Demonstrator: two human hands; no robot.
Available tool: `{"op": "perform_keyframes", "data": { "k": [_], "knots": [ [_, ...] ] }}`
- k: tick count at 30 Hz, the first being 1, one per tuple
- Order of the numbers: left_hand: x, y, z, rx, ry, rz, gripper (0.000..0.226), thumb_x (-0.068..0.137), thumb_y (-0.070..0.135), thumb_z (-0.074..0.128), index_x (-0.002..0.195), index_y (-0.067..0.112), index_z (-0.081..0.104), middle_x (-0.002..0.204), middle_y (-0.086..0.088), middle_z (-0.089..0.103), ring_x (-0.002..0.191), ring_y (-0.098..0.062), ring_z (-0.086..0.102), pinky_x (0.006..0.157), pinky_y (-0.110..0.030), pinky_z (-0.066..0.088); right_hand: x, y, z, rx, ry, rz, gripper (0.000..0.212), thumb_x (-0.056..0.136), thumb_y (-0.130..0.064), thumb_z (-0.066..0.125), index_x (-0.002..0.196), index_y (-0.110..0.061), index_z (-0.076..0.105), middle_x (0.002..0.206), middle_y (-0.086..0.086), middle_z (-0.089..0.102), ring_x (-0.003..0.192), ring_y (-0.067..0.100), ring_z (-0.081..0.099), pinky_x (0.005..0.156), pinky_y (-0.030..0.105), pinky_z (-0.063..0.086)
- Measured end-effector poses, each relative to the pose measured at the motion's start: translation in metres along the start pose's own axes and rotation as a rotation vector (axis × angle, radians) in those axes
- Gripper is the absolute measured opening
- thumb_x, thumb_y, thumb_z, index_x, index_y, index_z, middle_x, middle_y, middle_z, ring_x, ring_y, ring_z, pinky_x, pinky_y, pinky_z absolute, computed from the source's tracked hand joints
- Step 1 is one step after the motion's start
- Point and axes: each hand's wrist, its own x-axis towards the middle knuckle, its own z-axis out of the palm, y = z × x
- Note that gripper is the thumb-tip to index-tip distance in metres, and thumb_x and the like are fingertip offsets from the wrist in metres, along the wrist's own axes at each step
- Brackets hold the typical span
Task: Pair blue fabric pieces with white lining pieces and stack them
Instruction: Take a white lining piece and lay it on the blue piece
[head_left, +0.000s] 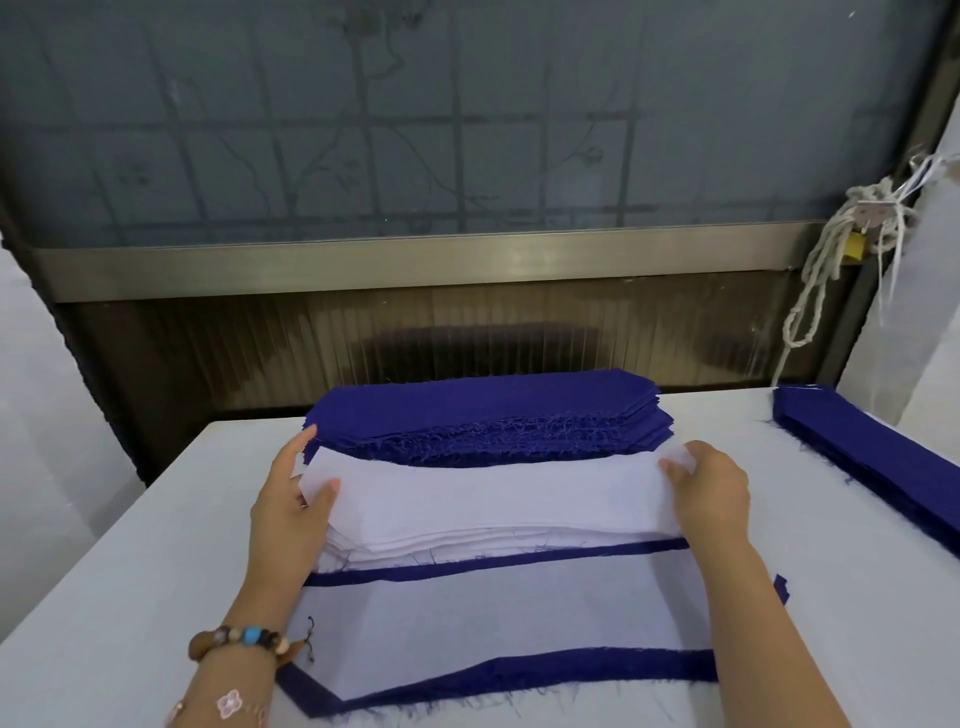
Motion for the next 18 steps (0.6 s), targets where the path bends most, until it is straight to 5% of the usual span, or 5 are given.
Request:
{"op": "perform_keyframes", "data": {
  "k": [3, 6, 10, 16, 18],
  "knots": [
    [0.000, -0.002, -0.003, -0.038, -0.069, 0.031, 0.044, 0.096, 0.003, 0.053, 0.132, 0.028, 0.055, 0.139, 0.004, 0.053, 0.127, -0.017, 0.049, 0.101, -0.023, 0.039, -0.003, -0.007, -0.002, 0.106, 0.082, -0.030, 0.035, 0.098, -0.021, 0.054, 0.129, -0.004, 0.056, 0.124, 0.019, 0.061, 0.112, 0.037, 0.056, 0.096, 0.041, 0.044],
    [-0.002, -0.001, -0.005, -0.115, -0.096, -0.041, 0.028, 0.096, 0.007, 0.055, 0.104, 0.031, 0.068, 0.112, 0.011, 0.063, 0.097, -0.003, 0.064, 0.068, -0.003, 0.042, -0.002, -0.014, -0.007, 0.226, 0.150, -0.037, 0.028, 0.098, -0.019, 0.054, 0.121, -0.004, 0.059, 0.117, 0.018, 0.063, 0.097, 0.029, 0.056, 0.086, 0.032, 0.040],
    [-0.001, 0.002, -0.012, -0.164, -0.040, -0.098, 0.016, 0.089, 0.020, 0.068, 0.086, 0.035, 0.071, 0.091, 0.020, 0.067, 0.096, -0.009, 0.060, 0.071, -0.015, 0.042, 0.006, -0.007, -0.020, 0.255, 0.106, -0.001, 0.030, 0.094, -0.023, 0.061, 0.119, -0.006, 0.060, 0.117, 0.015, 0.062, 0.091, 0.018, 0.044, 0.084, 0.030, 0.035],
    [0.003, 0.008, -0.035, -0.282, -0.331, -0.256, 0.030, 0.088, 0.014, 0.068, 0.103, 0.040, 0.071, 0.098, 0.010, 0.072, 0.096, -0.014, 0.065, 0.070, -0.024, 0.051, 0.000, 0.021, -0.041, 0.266, -0.052, 0.018, 0.018, 0.094, -0.025, 0.061, 0.109, -0.017, 0.058, 0.092, -0.003, 0.056, 0.073, 0.013, 0.051, 0.066, 0.029, 0.047],
    [0.005, 0.007, -0.043, -0.320, -0.462, -0.301, 0.033, 0.087, 0.015, 0.069, 0.106, 0.042, 0.071, 0.099, 0.003, 0.074, 0.094, -0.017, 0.069, 0.075, -0.028, 0.053, -0.008, 0.034, -0.046, 0.283, -0.115, 0.024, 0.010, 0.093, -0.023, 0.062, 0.099, -0.020, 0.054, 0.081, -0.010, 0.050, 0.074, 0.014, 0.051, 0.071, 0.035, 0.051]
  ]
}}
